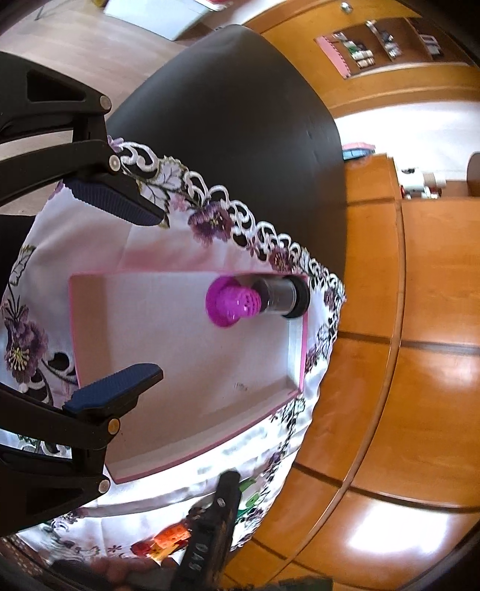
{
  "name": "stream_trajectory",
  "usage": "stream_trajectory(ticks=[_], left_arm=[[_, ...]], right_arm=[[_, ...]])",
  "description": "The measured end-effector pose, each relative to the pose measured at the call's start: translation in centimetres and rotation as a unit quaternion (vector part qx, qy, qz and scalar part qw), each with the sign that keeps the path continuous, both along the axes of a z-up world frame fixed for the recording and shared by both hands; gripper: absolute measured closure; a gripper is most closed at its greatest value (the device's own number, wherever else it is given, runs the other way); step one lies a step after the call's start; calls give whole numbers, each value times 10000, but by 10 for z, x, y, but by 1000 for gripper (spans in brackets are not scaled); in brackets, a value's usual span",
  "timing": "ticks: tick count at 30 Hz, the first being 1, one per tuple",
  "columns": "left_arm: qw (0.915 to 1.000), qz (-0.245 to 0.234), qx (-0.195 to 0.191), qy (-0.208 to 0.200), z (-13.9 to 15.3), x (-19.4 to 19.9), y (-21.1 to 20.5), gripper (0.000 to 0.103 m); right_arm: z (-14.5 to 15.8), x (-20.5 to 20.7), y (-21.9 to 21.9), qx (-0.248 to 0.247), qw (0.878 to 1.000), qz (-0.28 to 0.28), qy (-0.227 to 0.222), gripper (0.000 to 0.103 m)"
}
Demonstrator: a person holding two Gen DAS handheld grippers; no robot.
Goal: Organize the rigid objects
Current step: 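Grasp the white-green plug device with the left tool while the right tool reaches the toys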
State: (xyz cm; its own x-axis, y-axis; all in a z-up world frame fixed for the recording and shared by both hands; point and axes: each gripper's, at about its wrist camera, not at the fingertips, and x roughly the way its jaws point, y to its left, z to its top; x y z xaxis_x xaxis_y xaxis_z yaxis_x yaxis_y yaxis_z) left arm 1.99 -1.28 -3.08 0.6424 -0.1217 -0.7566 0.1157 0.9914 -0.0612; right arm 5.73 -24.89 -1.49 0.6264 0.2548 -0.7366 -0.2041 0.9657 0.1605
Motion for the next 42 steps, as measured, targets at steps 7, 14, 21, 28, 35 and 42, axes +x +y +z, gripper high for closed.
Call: stream_trajectory(ticks=[7, 14, 21, 28, 35, 42], left_arm=[[9993, -369, -53, 15, 6, 5, -24, 25], [9950, -1000, -48, 2, 17, 14, -66, 25], [9862, -1621, -220, 247, 30, 46, -136, 25], [9728, -1880, -847, 1056, 16, 102, -209, 27], [9618, -1861, -1105, 1679, -7, 149, -273, 28], [9501, -1506, -1552, 2248, -28, 188, -317, 26]], right_arm=[[13, -13, -104, -327, 9933, -1103, -130, 57], [-4, -33, -222, -247, 9577, -2866, -78, 57], [-16, -46, -266, 379, 9340, -3552, 26, 57], [-20, -42, -265, 674, 9368, -3430, 120, 57], [-24, -39, -269, 889, 9366, -3382, 218, 56], [-27, -38, -273, 1151, 9350, -3339, 330, 56]])
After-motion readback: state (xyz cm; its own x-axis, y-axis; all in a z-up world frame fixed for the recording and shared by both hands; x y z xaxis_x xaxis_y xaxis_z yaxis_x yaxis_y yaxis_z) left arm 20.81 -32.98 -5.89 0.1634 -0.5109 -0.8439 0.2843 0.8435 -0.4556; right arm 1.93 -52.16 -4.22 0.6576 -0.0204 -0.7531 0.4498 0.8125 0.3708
